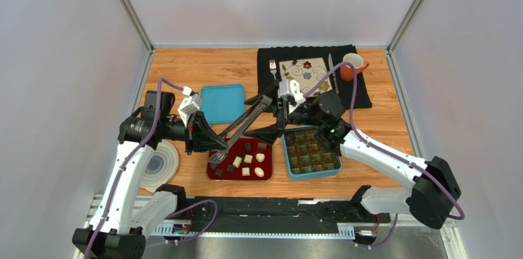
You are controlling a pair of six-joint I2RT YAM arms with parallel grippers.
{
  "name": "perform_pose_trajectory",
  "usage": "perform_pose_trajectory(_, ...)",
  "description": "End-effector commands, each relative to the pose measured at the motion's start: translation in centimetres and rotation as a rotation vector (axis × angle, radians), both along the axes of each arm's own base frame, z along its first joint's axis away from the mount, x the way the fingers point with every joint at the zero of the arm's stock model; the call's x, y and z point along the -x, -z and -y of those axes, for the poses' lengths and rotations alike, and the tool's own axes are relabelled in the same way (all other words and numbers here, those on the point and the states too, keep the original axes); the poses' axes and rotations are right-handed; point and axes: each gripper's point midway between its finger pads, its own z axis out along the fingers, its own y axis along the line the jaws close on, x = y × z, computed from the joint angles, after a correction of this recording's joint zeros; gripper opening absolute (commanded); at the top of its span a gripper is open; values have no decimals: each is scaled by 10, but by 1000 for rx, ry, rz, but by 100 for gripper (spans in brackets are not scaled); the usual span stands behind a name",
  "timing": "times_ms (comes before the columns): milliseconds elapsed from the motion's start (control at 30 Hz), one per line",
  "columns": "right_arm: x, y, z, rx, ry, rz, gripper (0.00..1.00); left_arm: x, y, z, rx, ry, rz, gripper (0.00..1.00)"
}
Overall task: Pack the chocolate
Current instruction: Adjust the clamp.
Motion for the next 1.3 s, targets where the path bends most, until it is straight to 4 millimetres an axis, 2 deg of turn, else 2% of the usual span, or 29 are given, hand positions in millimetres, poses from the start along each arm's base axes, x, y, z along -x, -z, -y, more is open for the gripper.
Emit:
perform_pose_trajectory(0, 4, -41, -9, -163, -26, 14, 100, 13, -23, 2, 128, 98, -30, 0)
perform_pose_trajectory(33, 8, -40, -13, -160, -36, 14, 100, 11, -25, 3, 132, 104, 19, 0)
perform_pose_trajectory(100, 8, -38, -18, -153, -39, 9, 100, 13, -21, 2, 128, 113, -36, 0)
perform_pose_trajectory(233, 15, -34, -26, -126, -84, -10, 98, 11, -21, 2, 131, 130, -23, 0)
perform_pose_trajectory(300, 23, -33, -25, -113, -125, -11, 98, 10, -18, 2, 123, 132, -64, 0)
perform_pose_trajectory(333, 25, -32, -25, -108, -137, -10, 97, 7, -19, 2, 125, 138, -26, 0)
perform_pose_trajectory(467, 28, -32, -26, -78, -162, -14, 93, 11, -15, 0, 107, 169, -93, 1)
perform_pose_trajectory(667, 24, -25, -34, -31, -177, -46, 87, 17, -17, -3, 97, 201, -92, 1)
perform_pose_trajectory(733, 24, -22, -36, -12, -186, -55, 81, 20, -20, -3, 93, 205, -83, 1)
perform_pose_trajectory(900, 18, -8, -40, 78, -174, -86, 75, 23, -21, -5, 89, 219, -81, 1)
perform_pose_trajectory(933, 17, -14, -41, 78, -169, -69, 74, 24, -21, -5, 87, 220, -78, 1)
perform_pose_trajectory(1000, 16, -11, -42, 115, -166, -90, 72, 25, -18, -5, 83, 221, -99, 1)
perform_pose_trajectory(1033, 15, -16, -42, 116, -165, -84, 71, 24, -19, -5, 82, 223, -81, 1)
perform_pose_trajectory(1267, 16, -22, -43, 132, -169, -122, 63, 25, -18, -6, 77, 228, -79, 1)
